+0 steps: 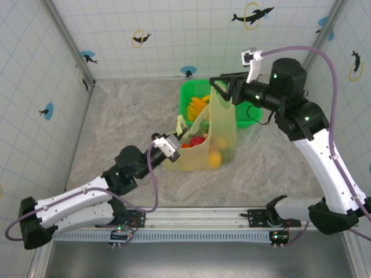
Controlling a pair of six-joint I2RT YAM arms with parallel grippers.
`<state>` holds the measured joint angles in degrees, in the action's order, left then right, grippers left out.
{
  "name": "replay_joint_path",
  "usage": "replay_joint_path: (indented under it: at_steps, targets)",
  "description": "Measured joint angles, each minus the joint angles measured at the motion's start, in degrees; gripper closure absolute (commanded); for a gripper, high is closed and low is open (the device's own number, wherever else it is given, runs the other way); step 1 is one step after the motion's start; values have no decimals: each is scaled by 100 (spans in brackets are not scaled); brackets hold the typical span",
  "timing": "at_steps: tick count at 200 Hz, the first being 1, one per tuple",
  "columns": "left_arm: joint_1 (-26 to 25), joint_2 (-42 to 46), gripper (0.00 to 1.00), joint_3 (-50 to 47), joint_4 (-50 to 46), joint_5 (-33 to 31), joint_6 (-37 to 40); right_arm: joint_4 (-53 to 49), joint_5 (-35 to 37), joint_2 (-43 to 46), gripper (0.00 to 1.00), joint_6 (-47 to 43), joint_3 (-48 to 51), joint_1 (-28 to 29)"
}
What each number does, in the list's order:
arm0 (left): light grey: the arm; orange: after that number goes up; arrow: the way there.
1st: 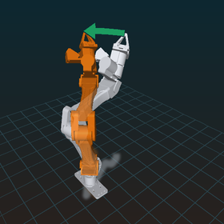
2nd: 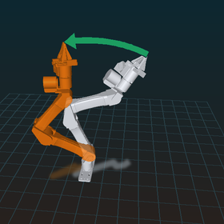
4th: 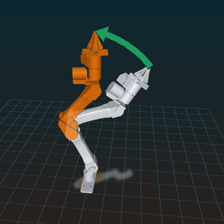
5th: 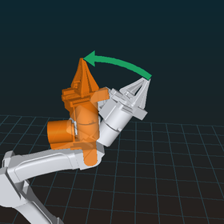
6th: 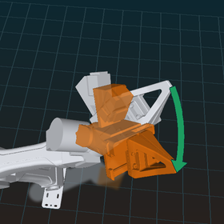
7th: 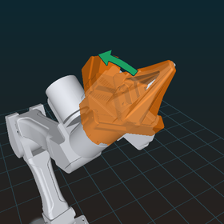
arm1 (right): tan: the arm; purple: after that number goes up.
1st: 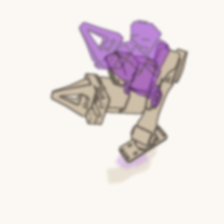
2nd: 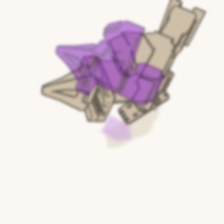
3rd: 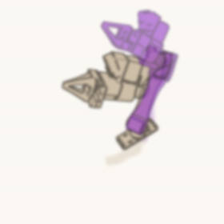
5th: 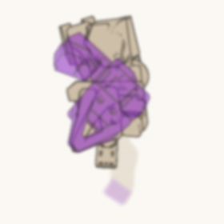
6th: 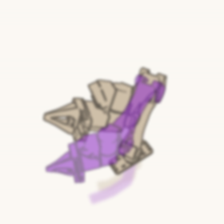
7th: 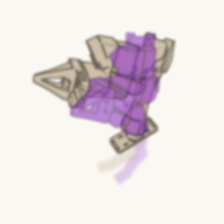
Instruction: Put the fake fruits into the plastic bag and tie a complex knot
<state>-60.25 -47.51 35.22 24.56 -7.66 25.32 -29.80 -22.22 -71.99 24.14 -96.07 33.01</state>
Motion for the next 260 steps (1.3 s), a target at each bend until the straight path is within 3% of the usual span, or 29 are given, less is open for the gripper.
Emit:
replay_joint_path:
  at_steps: [34, 56, 85, 103, 143, 222, 260]
  targets:
    - [76, 291, 100, -205, -103, 538, 44, 90, -343, -149, 42, -299, 942, 601]
    - [81, 317, 100, -212, -203, 739, 85, 136, -492, -184, 42, -280, 1460, 675]
    - [81, 308, 100, -214, -431, 905, 177, 192, -671, -337, 31, -114, 1482, 785]
    - [81, 247, 100, -208, -595, 1001, 195, 192, -763, -380, 29, 26, 1482, 861]
    - [81, 116, 100, -177, -938, 1078, 315, 236, -922, -361, 38, 485, 1482, 833]
    - [81, -98, 100, 35, -1196, 1134, 343, -232, -1252, -256, 38, 979, 1462, 824]
    - [81, -168, 100, 63, -1213, 1132, 424, -452, -1274, -59, 51, 953, 1460, 824]
